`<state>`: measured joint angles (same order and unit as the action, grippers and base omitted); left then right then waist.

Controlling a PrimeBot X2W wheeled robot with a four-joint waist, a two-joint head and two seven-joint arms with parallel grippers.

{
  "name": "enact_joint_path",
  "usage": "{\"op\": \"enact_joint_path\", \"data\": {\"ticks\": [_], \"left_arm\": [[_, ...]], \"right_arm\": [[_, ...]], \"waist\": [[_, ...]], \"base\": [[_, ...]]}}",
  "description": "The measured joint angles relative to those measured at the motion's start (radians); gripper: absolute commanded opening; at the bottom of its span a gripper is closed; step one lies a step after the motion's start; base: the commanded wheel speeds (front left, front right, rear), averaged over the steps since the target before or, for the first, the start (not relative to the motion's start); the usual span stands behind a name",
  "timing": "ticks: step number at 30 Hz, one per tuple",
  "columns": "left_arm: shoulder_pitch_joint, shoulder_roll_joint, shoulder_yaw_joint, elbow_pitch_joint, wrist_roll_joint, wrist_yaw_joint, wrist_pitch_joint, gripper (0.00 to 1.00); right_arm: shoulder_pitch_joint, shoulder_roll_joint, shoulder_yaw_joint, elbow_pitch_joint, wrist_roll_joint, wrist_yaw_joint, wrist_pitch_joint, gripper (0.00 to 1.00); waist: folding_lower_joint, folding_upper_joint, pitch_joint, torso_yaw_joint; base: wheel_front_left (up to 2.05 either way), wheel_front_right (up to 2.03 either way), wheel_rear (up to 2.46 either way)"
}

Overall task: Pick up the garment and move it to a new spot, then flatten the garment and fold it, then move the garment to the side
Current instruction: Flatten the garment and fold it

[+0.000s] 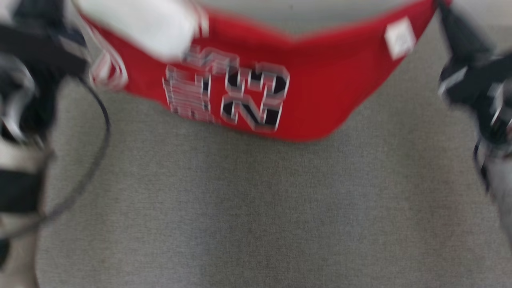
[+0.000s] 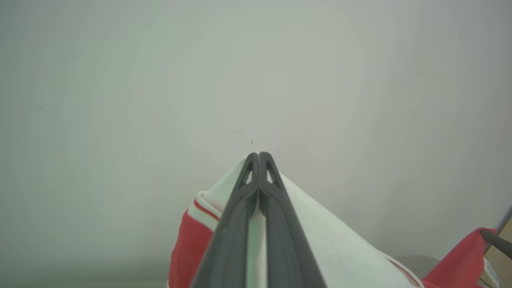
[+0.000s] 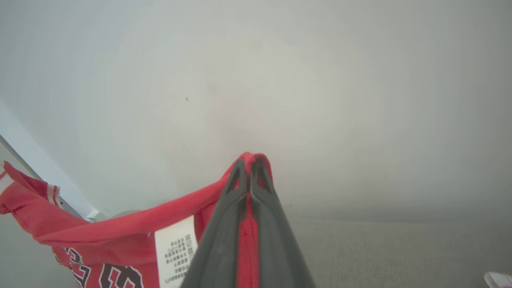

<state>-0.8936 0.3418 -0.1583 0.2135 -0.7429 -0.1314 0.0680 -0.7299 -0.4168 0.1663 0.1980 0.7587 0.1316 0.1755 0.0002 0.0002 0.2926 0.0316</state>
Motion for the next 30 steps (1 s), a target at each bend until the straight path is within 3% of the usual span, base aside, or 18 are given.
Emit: {"op": "enact_joint_path", "data": {"ticks": [7, 11, 15, 22, 30], "left_arm": [[-0.518, 0.02, -0.028, 0.216, 0.014, 0.0, 0.083, 0.0], [-0.77, 0.015, -0.027, 0.348, 0.035, 0.001, 0.067, 0.0], [-0.987, 0.0, -0.047, 0.47, 0.067, 0.001, 0.035, 0.0], [-1.218, -0.045, -0.069, 0.645, 0.09, 0.001, -0.084, 0.0], [-1.241, -0.061, -0.157, 0.741, 0.064, 0.0, -0.116, 0.0]], "right_arm": [[-0.531, 0.037, -0.027, 0.226, 0.042, 0.0, 0.057, 0.0], [-0.794, 0.09, -0.057, 0.383, 0.038, 0.0, 0.057, 0.0], [-0.987, 0.1, -0.053, 0.509, -0.018, 0.0, 0.019, 0.0], [-1.158, 0.11, -0.036, 0.635, -0.063, 0.0, -0.099, 0.0], [-1.194, 0.121, 0.068, 0.684, -0.043, 0.0, -0.138, 0.0]], "waist": [[0.0002, 0.0001, 0.145, -0.017], [0.0002, 0.0001, 0.225, -0.028], [0.0001, 0.0001, 0.296, -0.042], [0.0001, 0.0002, 0.39, -0.067], [-0.0002, 0.0, 0.427, -0.098]], "base": [[0.0, 0.0, 0.0], [0.0, 0.0, 0.0], [0.0, 0.0, 0.0], [0.0, 0.0, 0.0], [0.0, 0.0, 0.0]]}}
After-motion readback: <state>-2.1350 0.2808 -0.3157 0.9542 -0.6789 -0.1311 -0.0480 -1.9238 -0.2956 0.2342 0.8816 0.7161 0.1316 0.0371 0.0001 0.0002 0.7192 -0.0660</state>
